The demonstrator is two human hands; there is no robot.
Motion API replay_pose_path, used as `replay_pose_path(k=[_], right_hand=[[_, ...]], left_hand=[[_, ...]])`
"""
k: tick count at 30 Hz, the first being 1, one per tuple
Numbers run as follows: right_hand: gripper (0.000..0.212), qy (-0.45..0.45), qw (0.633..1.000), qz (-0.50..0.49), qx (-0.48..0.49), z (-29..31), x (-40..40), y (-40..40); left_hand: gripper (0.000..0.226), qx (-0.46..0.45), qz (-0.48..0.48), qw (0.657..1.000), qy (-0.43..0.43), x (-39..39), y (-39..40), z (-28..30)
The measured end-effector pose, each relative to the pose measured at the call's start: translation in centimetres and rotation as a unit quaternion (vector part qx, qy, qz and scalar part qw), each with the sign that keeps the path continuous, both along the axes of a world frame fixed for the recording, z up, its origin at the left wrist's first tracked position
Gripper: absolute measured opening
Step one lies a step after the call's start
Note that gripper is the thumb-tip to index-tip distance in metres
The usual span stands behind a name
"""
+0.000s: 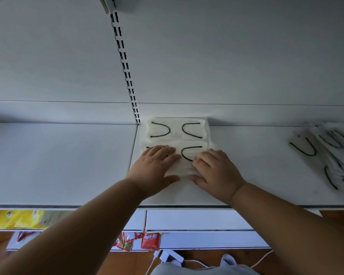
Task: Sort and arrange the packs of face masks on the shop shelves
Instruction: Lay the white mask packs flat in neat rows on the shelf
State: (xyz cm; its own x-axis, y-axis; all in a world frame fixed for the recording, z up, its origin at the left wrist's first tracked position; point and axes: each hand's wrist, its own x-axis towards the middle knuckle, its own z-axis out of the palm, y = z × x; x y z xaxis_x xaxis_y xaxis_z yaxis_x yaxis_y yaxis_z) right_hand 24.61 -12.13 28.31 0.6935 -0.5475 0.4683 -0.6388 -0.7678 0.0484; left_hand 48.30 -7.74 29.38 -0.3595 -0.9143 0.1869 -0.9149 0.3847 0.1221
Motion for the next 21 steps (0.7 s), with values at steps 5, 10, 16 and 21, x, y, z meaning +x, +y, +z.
replay_pose_path(k=[5, 10, 16, 21], right_hand=[[0.030, 0.005, 0.999, -0.018, 0.034, 0.3, 0.0, -0.2], [0.042, 0.026, 0.997, -0.045, 0.056, 1.6, -0.1, 0.1], [0.044, 0.048, 0.991, -0.033, 0.120, 0.2, -0.5, -0.4], [0.039, 0.000, 0.991, -0.026, 0.134, 0.2, -0.2, -1.1]], left_hand=[[0.049, -0.047, -0.016, 0.999, 0.001, -0.2, -0.4, -0.4], [0.040, -0.060, -0.038, 0.997, 0.012, -0.5, -0.3, -0.9], [0.038, -0.039, -0.008, 0.998, 0.048, -0.3, -0.5, -0.9], [0.034, -0.026, 0.029, 0.997, 0.065, -0.5, -0.5, -1.6]])
